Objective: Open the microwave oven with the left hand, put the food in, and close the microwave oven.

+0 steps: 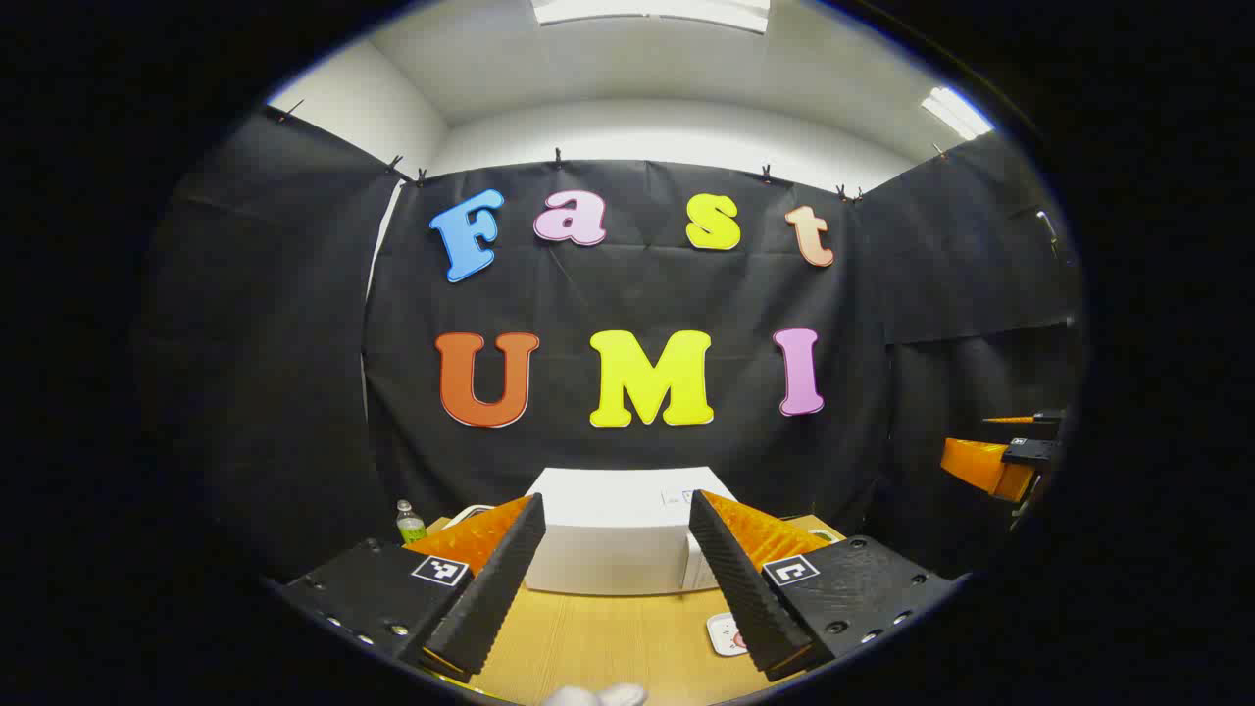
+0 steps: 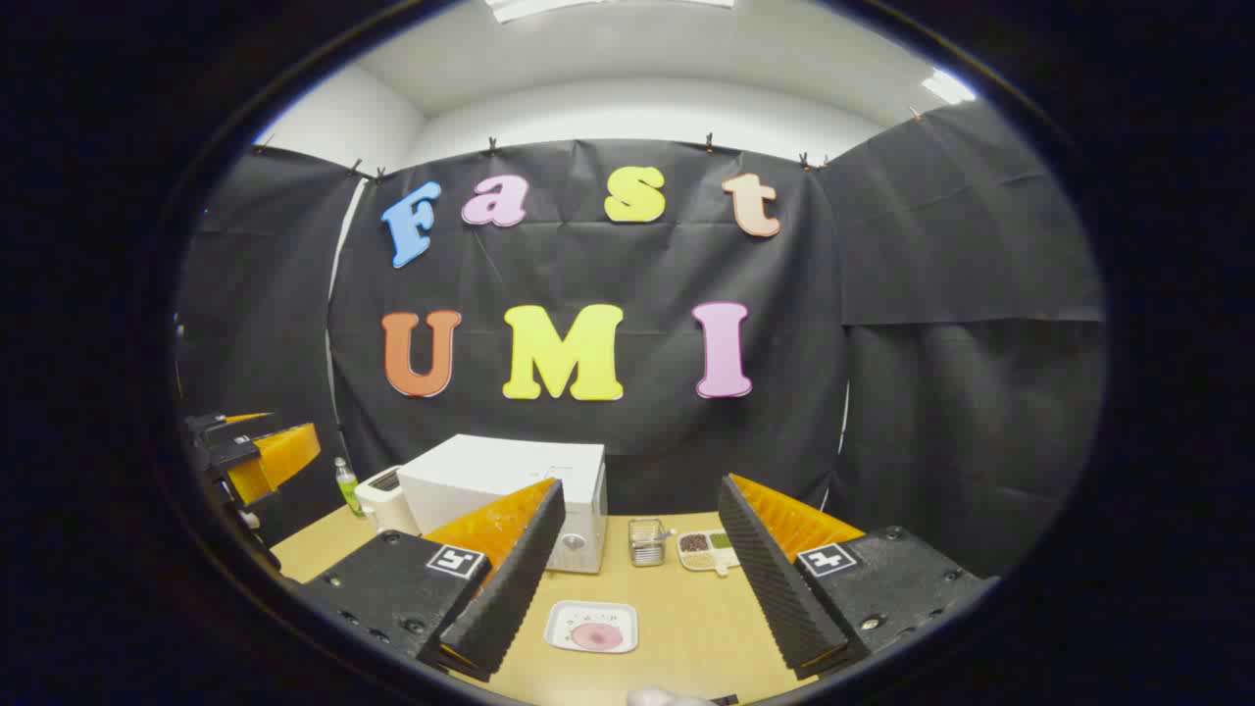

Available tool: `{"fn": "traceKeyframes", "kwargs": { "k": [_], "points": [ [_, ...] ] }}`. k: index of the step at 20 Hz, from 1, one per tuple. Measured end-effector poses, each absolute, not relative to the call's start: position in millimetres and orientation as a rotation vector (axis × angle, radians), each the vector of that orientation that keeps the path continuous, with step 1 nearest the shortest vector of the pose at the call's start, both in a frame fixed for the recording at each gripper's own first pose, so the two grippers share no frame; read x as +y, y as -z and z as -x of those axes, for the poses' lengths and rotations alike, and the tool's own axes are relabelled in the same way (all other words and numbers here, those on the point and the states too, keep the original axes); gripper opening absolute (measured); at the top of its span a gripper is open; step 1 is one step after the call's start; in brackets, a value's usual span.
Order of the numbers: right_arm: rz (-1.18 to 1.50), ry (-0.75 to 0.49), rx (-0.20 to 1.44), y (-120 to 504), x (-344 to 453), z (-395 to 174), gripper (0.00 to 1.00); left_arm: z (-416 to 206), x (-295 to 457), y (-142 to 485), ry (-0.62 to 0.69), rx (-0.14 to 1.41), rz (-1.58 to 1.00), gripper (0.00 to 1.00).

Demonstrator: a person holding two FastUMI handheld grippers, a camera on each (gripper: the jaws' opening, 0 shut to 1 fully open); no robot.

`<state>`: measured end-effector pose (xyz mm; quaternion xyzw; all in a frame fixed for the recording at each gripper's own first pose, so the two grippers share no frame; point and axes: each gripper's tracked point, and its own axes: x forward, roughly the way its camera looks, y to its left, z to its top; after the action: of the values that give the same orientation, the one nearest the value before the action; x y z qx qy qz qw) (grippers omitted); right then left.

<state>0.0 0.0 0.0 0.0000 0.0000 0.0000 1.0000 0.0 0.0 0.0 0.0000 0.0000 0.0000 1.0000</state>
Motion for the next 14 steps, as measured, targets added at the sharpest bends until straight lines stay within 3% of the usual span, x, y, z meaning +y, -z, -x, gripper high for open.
{"fn": "traceKeyframes", "kwargs": {
  "k": [3,4,7,8,9,10,14],
  "points": [
    [0.000,-0.004,-0.001,-1.4,-0.8,-4.8,0.92,-2.8,0.1,1.0,-0.004,-0.001,-0.008,0.93],
    [0.000,-0.006,-0.001,-0.8,-0.2,-6.2,1.00,-3.7,0.9,1.3,-0.005,-0.001,-0.009,0.93],
    [0.007,-0.006,0.000,-0.3,0.3,-8.9,1.00,-7.5,3.6,2.3,-0.010,0.002,-0.010,0.93],
    [0.008,-0.008,-0.002,-0.4,1.5,-8.7,0.92,-8.0,4.6,2.4,-0.012,0.002,-0.012,0.93],
    [0.009,-0.008,-0.003,-1.1,1.4,-8.9,0.92,-7.7,4.7,3.4,-0.013,0.002,-0.017,0.93],
    [0.011,-0.009,-0.003,-0.6,2.0,-10.1,1.00,-8.4,5.5,4.6,-0.015,0.003,-0.021,0.93],
    [0.005,-0.011,-0.005,-3.1,0.4,-10.5,1.00,-14.0,1.6,14.2,-0.010,0.009,-0.026,0.93]
  ]
}}
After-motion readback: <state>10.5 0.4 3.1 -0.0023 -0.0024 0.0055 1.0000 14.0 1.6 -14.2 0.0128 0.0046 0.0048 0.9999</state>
